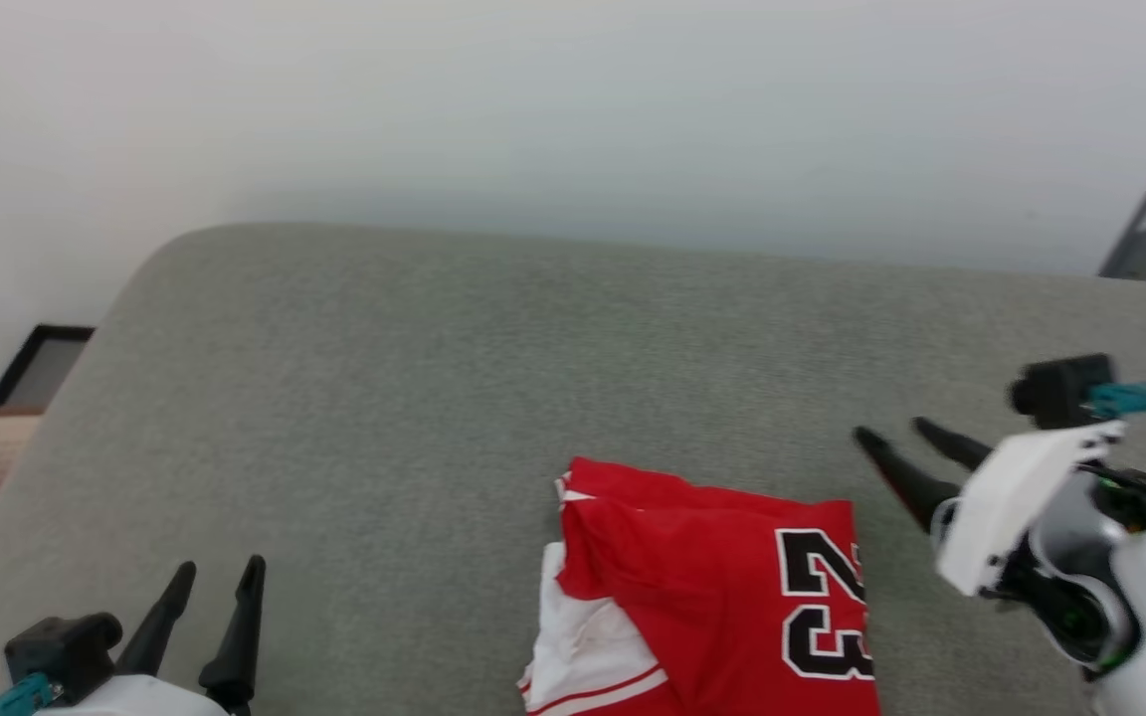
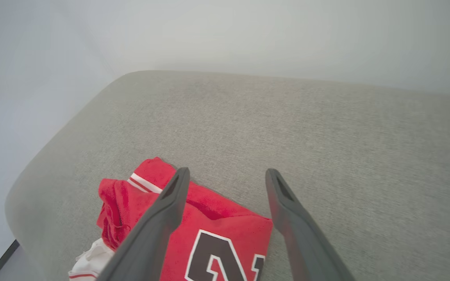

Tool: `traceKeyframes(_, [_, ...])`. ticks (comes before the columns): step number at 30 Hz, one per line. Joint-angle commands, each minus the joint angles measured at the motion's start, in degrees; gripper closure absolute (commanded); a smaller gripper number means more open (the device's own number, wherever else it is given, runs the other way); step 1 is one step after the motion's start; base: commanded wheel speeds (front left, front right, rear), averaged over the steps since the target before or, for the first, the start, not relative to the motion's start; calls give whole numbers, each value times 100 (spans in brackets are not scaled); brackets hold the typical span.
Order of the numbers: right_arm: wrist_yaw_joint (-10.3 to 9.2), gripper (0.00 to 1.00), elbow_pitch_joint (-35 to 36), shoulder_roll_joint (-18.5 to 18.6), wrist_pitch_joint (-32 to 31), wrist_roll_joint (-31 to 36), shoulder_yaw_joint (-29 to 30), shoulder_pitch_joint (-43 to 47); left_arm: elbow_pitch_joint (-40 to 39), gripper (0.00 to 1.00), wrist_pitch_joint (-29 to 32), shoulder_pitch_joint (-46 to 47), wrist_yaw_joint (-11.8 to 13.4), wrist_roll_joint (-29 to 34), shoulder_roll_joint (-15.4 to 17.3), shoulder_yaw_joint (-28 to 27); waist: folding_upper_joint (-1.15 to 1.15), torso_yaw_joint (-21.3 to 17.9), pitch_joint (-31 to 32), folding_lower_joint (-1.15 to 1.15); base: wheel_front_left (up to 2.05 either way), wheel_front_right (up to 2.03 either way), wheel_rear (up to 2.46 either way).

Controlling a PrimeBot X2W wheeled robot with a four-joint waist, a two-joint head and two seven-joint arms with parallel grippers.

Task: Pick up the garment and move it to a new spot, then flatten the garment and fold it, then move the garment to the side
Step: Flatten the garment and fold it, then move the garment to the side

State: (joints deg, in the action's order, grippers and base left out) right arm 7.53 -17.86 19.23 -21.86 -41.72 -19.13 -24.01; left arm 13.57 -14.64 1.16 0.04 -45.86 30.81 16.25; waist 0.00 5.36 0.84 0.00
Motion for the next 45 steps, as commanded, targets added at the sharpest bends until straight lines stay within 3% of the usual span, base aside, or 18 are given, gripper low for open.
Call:
traceKeyframes(1, [-9, 0, 44, 65, 133, 37, 97, 123, -19, 0, -22, -63, 33, 24, -3, -28, 0, -315, 42, 0, 0, 0, 0])
traceKeyframes(11, [-9, 0, 261, 600, 1409, 230, 680, 898, 8, 0, -52, -249, 37, 137, -69, -255, 0, -822, 90, 0, 0, 0, 0])
traceKeyframes(22, [-9, 0, 146, 681, 2864, 681, 796, 1545, 48, 0, -57, -397, -106, 501, -228, -692, 0, -927, 160, 0, 0, 0, 0])
traceKeyframes(29, [-9, 0, 12, 558, 3194, 863, 896, 1692, 94, 0, -57, -515, -236, 766, -354, -1035, 0, -890, 208, 0, 0, 0, 0])
traceKeyframes(45, [-9, 0, -55, 506, 3247, 923, 968, 1803, 171, 0, -48, -602, -448, 1071, -566, -1392, 0, -844, 221, 0, 0, 0, 0])
